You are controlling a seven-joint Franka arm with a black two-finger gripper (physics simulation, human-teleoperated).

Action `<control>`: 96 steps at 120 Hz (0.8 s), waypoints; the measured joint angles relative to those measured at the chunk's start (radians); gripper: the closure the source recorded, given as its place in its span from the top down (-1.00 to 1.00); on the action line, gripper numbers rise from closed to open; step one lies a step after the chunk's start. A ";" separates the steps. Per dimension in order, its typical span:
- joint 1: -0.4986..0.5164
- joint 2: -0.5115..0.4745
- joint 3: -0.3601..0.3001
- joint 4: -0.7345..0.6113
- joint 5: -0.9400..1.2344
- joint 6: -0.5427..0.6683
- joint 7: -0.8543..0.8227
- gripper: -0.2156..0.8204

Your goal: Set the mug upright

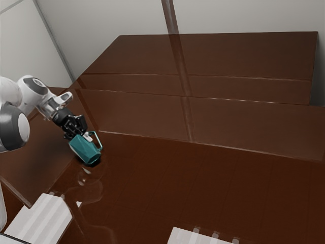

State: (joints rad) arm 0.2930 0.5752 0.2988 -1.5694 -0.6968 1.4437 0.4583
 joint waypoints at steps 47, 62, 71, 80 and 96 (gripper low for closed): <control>-0.065 -0.259 -0.122 -0.134 0.242 0.172 -0.053 -0.93; -0.128 -0.397 -0.177 -0.273 0.414 0.323 -0.090 -0.93; -0.154 -0.465 -0.212 -0.344 0.509 0.406 -0.123 -0.93; -0.182 -0.518 -0.249 -0.399 0.594 0.471 -0.172 -0.93; -0.209 -0.591 -0.319 -0.497 0.676 0.562 -0.281 -0.93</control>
State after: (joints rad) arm 0.0836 -0.0162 -0.0203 -2.0660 -0.0205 2.0058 0.1777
